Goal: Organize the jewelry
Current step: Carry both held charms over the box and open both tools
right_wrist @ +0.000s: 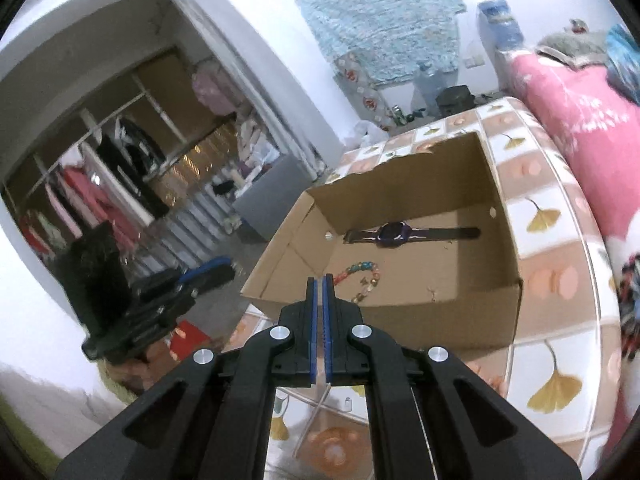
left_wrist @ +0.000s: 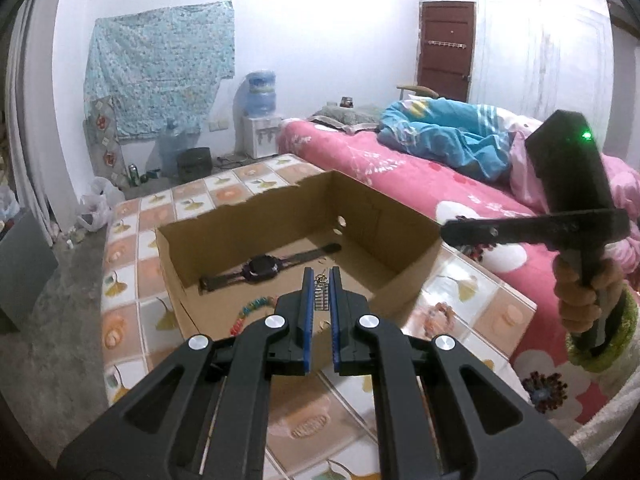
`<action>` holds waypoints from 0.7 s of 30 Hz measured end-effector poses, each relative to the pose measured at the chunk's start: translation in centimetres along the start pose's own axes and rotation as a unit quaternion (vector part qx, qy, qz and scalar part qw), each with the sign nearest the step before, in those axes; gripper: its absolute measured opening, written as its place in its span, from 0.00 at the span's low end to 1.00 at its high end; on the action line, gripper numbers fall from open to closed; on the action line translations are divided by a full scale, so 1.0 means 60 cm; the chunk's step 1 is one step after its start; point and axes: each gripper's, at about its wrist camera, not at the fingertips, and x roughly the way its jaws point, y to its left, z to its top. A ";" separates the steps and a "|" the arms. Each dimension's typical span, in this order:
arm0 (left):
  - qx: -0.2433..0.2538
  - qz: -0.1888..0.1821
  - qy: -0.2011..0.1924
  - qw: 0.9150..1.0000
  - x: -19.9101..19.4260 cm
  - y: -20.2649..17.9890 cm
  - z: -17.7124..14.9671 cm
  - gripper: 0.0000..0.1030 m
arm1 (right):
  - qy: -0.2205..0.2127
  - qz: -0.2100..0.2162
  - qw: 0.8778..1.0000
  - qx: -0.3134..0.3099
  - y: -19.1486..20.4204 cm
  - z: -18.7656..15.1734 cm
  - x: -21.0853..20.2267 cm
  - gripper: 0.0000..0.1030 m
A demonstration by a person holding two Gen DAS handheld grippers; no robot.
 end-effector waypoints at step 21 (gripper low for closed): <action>-0.081 -0.006 0.051 0.995 -0.006 0.058 -0.120 0.06 | 0.165 -0.163 0.961 -0.151 0.048 -0.188 0.201 0.17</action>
